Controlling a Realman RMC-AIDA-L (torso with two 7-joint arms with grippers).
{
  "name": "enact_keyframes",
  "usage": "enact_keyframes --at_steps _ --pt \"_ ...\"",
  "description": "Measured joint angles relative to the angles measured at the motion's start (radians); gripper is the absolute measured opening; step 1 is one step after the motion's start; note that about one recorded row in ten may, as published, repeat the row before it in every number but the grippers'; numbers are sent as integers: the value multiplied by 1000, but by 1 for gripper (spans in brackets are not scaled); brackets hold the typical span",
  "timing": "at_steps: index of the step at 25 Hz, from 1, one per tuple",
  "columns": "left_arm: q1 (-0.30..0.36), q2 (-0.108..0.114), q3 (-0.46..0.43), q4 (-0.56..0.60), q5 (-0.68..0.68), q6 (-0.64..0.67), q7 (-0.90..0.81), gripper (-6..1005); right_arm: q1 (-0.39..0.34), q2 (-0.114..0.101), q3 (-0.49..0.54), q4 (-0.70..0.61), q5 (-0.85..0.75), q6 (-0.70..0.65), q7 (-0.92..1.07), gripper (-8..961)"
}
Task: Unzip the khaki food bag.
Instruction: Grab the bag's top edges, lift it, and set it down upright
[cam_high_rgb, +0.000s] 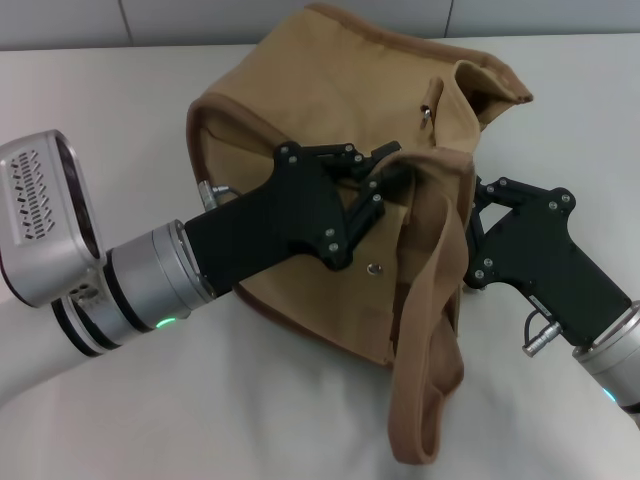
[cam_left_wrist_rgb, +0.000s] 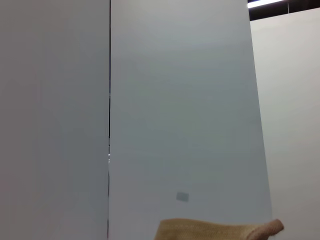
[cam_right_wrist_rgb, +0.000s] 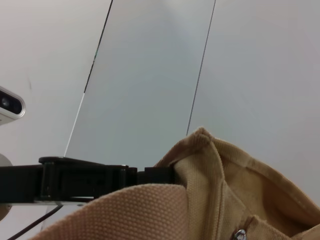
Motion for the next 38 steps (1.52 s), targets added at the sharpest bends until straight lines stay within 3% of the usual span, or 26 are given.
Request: enact_keyframes --at_steps 13,17,21,26,38 --pt "38 0 -97 -6 -6 54 6 88 -13 0 2 -3 0 6 0 27" --pt "45 0 -177 -36 -7 47 6 89 -26 0 3 -7 0 6 0 40" --pt "65 0 -311 -79 -6 39 8 89 -43 0 6 -14 4 10 0 52" --pt "80 0 -377 -100 -7 35 7 89 -70 -1 10 -29 8 25 0 67" --pt "111 0 -446 -109 -9 28 1 89 -121 -3 13 -67 9 44 0 104"
